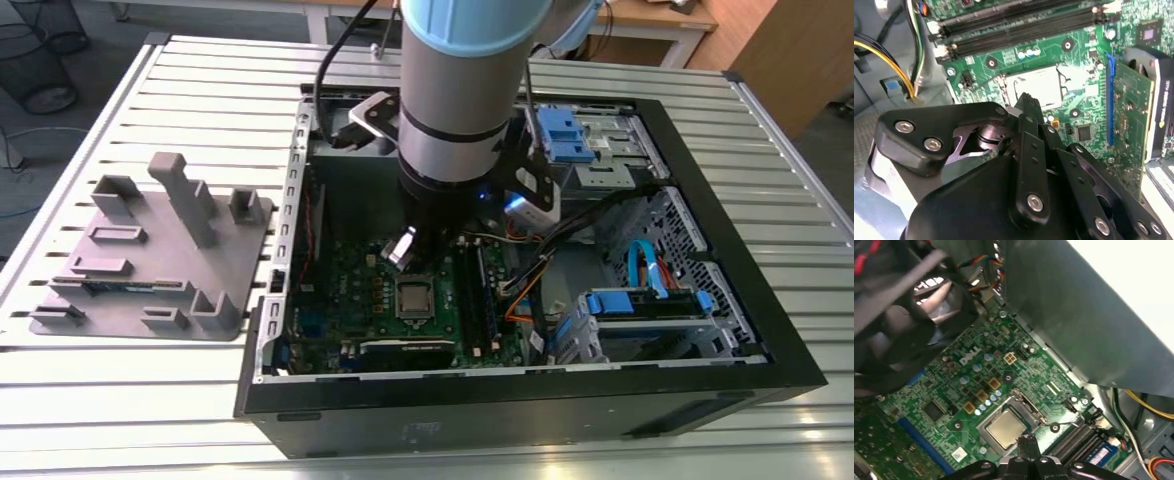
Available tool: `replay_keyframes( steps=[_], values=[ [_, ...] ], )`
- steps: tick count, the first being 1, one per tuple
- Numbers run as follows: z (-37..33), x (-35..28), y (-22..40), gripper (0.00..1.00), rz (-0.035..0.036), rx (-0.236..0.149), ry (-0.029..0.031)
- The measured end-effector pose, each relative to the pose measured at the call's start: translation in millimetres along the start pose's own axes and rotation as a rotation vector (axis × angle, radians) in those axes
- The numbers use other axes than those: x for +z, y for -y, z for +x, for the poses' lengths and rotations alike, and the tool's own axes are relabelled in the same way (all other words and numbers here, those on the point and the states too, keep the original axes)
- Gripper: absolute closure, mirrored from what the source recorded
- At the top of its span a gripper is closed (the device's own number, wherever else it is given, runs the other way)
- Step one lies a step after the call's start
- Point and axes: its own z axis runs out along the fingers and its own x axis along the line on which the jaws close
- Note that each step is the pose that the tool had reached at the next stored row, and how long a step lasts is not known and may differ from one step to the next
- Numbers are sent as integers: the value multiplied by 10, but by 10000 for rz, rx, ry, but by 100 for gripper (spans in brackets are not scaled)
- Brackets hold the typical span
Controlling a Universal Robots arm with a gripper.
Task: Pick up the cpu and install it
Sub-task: 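Close the cpu cover, then install the first cpu locking lever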
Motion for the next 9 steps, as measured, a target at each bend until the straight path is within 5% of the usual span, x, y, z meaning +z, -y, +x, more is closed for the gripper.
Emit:
replay_keyframes(
  steps=[9],
  values=[
    [1, 0, -1, 89, 4, -1, 3]
  ],
)
